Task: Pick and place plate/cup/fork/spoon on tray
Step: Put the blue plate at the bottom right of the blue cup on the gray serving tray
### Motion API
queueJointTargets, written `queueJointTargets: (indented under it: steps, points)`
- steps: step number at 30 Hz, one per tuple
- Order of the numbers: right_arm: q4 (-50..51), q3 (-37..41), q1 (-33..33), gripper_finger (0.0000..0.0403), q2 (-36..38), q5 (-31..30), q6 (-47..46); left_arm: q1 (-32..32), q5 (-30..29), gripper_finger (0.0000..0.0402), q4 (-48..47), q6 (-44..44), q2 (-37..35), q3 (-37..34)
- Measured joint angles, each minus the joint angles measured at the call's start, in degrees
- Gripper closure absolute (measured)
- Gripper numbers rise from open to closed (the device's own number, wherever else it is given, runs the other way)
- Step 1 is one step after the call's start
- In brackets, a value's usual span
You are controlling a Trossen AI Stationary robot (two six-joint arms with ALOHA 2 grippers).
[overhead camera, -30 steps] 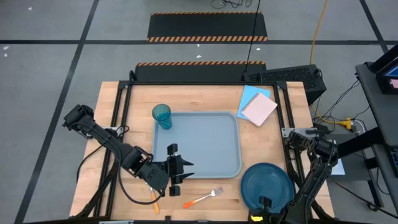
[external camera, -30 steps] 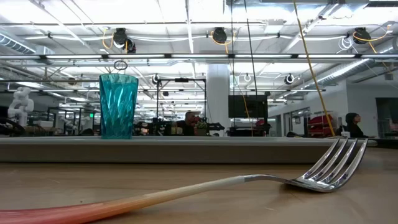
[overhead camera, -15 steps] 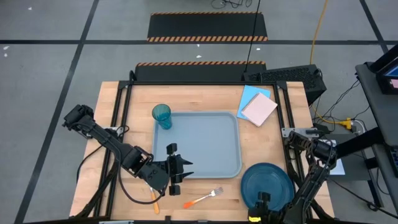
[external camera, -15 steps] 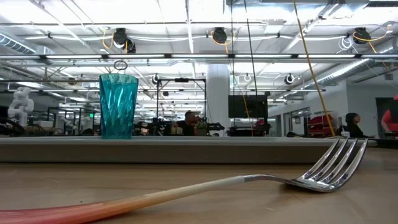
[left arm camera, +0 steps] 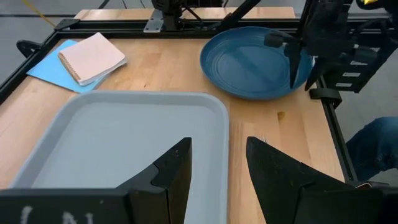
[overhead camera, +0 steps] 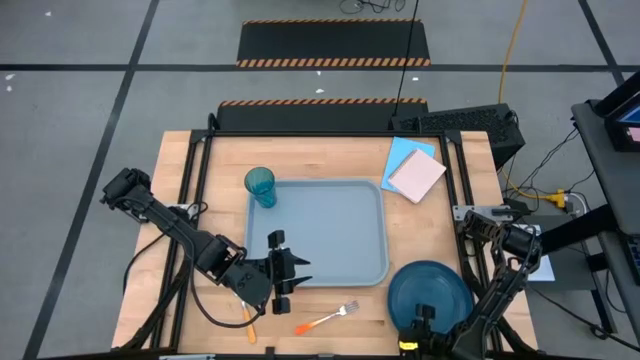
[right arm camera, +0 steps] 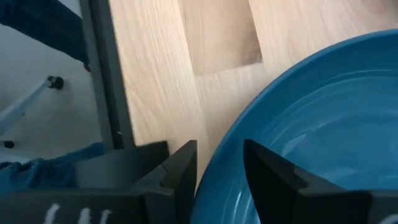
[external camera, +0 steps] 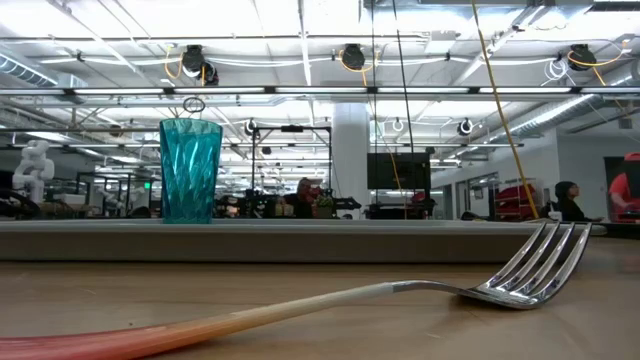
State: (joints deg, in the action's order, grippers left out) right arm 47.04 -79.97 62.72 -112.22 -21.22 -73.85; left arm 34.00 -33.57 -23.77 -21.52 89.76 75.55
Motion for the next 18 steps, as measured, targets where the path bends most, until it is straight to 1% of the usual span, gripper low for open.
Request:
queueJointTargets:
  steps: [3, 5, 12, 18]
  points:
    - [-0.01, 0.71, 0.0, 0.0296, 0.0, 1.23, -0.33, -0.15, 0.01, 0.0245, 0.0, -0.02, 0.0, 0.0]
    - [0.08, 0.86, 0.0, 0.0312, 0.03, 1.97, -1.24, -0.15, 0.0, 0.0245, 0.04, -0.17, 0.0, 0.0]
    - [0.88, 0.86, 0.01, 0.039, 0.18, 3.63, -2.9, -0.15, 0.01, 0.0245, 0.04, -1.18, -0.02, 0.0]
    - [3.24, 0.94, 0.0, 0.0394, 1.06, 4.98, -6.52, -0.15, 0.01, 0.0245, 0.02, -0.91, -0.02, 0.0]
